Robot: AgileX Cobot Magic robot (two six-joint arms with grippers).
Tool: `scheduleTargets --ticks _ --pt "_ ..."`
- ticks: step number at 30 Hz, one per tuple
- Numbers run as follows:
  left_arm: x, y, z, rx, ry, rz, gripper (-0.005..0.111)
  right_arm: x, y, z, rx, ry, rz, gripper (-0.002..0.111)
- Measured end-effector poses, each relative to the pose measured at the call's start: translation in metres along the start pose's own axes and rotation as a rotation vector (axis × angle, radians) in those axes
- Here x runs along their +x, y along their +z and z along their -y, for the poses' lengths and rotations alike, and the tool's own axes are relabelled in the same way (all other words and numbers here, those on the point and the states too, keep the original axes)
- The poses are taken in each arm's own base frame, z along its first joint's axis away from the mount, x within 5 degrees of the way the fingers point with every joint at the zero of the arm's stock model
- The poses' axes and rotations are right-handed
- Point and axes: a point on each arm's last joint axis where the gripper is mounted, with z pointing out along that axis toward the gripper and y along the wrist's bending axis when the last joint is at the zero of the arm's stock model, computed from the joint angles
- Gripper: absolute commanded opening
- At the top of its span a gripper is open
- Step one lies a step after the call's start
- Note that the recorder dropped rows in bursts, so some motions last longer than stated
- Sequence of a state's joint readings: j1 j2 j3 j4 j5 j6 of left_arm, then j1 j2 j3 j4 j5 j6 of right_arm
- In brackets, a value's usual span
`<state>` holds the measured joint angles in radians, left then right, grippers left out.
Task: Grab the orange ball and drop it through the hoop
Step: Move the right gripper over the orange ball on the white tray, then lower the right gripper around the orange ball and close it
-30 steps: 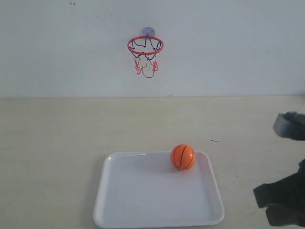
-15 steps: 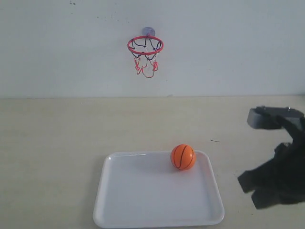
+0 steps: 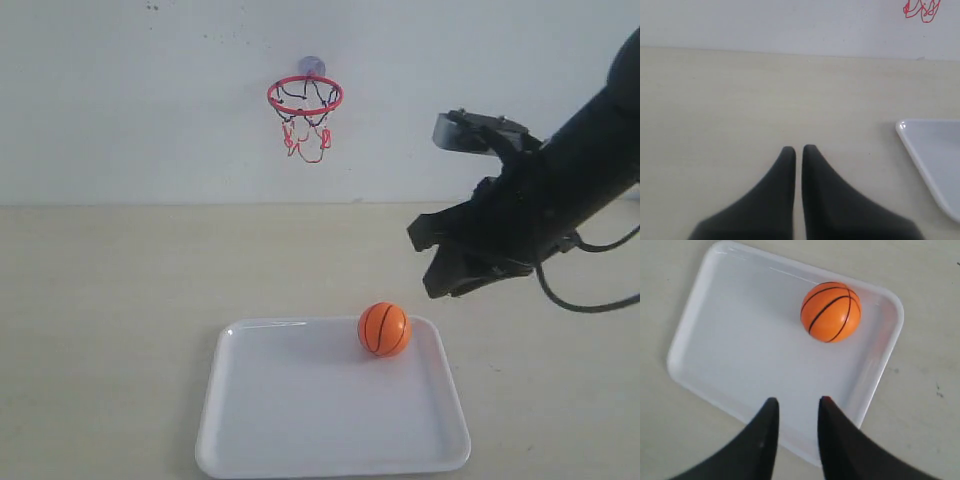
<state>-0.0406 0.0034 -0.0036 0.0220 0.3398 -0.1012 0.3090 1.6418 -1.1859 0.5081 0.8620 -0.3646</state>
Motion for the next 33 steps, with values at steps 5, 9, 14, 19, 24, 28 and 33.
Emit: scheduleTargets --ticks 5,9,14,19,24,28,33 --pt "0.0 0.0 0.0 0.0 0.0 0.0 0.004 -0.021 0.043 0.015 -0.029 0.057 -0.052 0.074" --pt "0.0 0.0 0.0 0.0 0.0 0.0 0.004 -0.027 0.071 0.019 -0.051 0.084 -0.088 0.076" --pt "0.0 0.0 0.0 0.0 0.0 0.0 0.004 -0.03 0.096 0.018 -0.04 0.08 -0.09 0.076" --pt "0.0 0.0 0.0 0.0 0.0 0.0 0.004 -0.03 0.116 0.009 -0.028 0.054 -0.077 0.075" --pt "0.0 0.0 0.0 0.0 0.0 0.0 0.004 -0.028 0.128 0.004 -0.018 0.052 -0.075 0.06" --pt "0.0 0.0 0.0 0.0 0.0 0.0 0.004 -0.029 0.131 0.006 -0.001 0.06 -0.066 0.057" --pt "0.0 0.0 0.0 0.0 0.0 0.0 0.004 -0.029 0.131 0.006 0.004 0.062 -0.06 0.082"
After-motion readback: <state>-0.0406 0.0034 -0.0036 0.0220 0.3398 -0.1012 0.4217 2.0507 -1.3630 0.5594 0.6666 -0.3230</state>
